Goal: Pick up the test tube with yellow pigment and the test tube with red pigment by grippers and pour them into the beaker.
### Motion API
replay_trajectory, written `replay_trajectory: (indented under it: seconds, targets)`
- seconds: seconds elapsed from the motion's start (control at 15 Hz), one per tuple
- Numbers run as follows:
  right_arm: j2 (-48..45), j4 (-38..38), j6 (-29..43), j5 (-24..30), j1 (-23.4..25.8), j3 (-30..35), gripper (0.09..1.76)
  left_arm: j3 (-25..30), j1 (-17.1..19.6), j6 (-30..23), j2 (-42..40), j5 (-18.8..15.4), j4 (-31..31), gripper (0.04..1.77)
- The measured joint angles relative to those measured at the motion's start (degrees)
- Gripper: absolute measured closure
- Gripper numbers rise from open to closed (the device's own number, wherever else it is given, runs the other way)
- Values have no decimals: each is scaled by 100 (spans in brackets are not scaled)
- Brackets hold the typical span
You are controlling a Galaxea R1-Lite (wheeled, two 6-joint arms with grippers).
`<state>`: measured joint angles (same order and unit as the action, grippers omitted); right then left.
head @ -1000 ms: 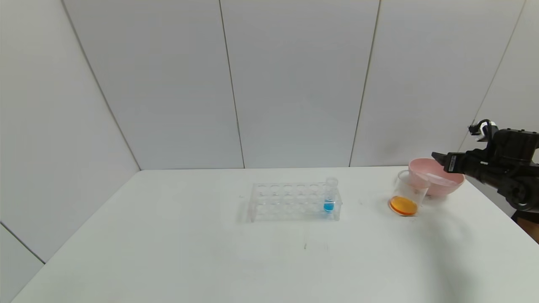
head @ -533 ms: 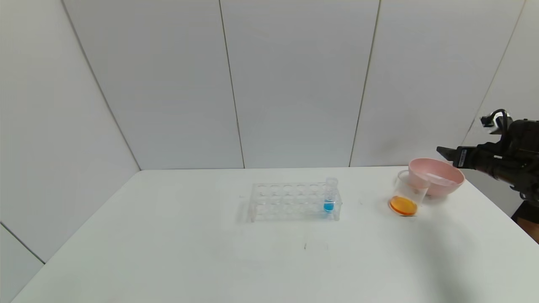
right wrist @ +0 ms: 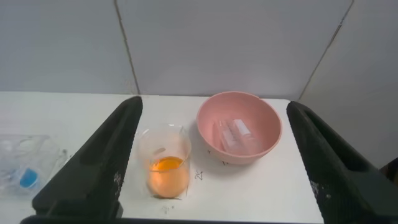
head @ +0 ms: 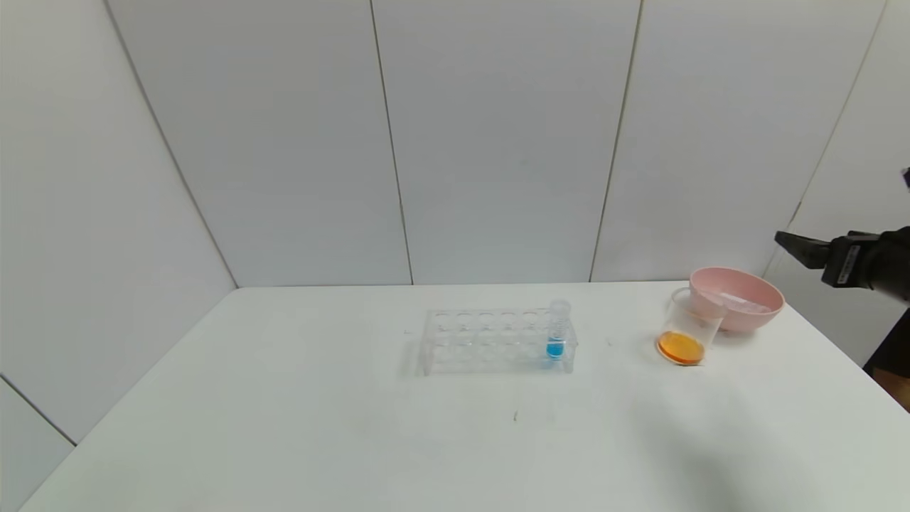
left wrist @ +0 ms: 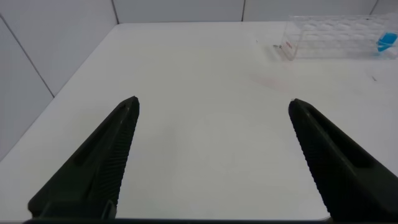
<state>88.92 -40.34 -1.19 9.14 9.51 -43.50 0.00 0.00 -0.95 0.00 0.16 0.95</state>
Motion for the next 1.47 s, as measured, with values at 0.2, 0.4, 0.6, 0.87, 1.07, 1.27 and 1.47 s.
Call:
replay_trajectory:
  seconds: [0.2,0.4,0.6,0.87,1.07,1.27,1.47]
  targets:
    - [-1387,345,-9,265,-23,701,17,0,0,0,0,0,2,9]
    - [-2949,1568,20,451,-41,1023,16,0,0,2,0,0,2,9]
    - [-4565,2792,41,667,-168,1092,16,0,0,0,0,0,2,9]
    - [-6349,4200,-72,950,-417,1095,15,0,0,0,0,0,2,9]
    - [-7462,4841,-329,1037,-761,1145,15,0,0,0,0,0,2,9]
    - [-8275,4885,-449,561,-889,1332,15,0,0,0,0,0,2,9]
    - [-8716,4435,-428,-435,-929,1721,15,0,0,2,0,0,2,9]
